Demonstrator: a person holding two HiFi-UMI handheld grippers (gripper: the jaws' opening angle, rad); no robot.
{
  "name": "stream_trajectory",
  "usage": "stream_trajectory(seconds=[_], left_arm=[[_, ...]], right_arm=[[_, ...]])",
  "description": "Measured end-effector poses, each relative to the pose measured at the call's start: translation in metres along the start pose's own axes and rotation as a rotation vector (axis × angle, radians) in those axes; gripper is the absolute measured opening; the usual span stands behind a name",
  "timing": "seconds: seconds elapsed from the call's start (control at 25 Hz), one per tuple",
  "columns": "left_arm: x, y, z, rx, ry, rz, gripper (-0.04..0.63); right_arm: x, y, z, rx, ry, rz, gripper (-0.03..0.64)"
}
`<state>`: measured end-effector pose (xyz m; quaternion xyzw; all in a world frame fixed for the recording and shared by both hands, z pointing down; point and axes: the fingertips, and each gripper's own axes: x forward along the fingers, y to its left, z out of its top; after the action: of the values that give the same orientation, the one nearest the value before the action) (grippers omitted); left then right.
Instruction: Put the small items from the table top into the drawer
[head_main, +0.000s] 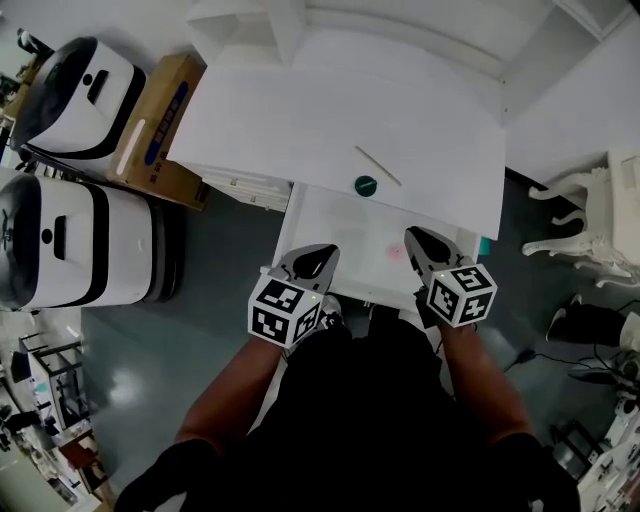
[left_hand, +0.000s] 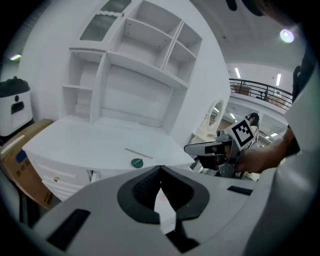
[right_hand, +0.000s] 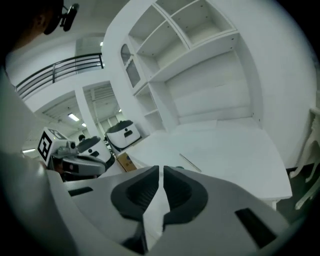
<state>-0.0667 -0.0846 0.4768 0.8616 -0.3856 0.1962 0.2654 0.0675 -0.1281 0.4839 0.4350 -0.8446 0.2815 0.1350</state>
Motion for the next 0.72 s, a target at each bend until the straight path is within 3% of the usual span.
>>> stream_trajectory(seconds=[0.16,0.36,0.72], left_arm=[[-0.011,-0.006,0.014,0.004,-0.067,-0.002,0.003],[-0.016,-0.014,0.023,0.031,-0.073,-0.003,0.003],[-0.017,-0.018,0.023,0.01,-0.068,-0.001,0.003]], right_arm=[[-0.022,0.018,0.026,-0.033,-0.072,0.025,0.037],[-0.031,0.031,0.018,-0.121,-0.055,0.021,0.026],[-0.029,0.042,0.005,-0.088,-0.016,0.033,0.028]])
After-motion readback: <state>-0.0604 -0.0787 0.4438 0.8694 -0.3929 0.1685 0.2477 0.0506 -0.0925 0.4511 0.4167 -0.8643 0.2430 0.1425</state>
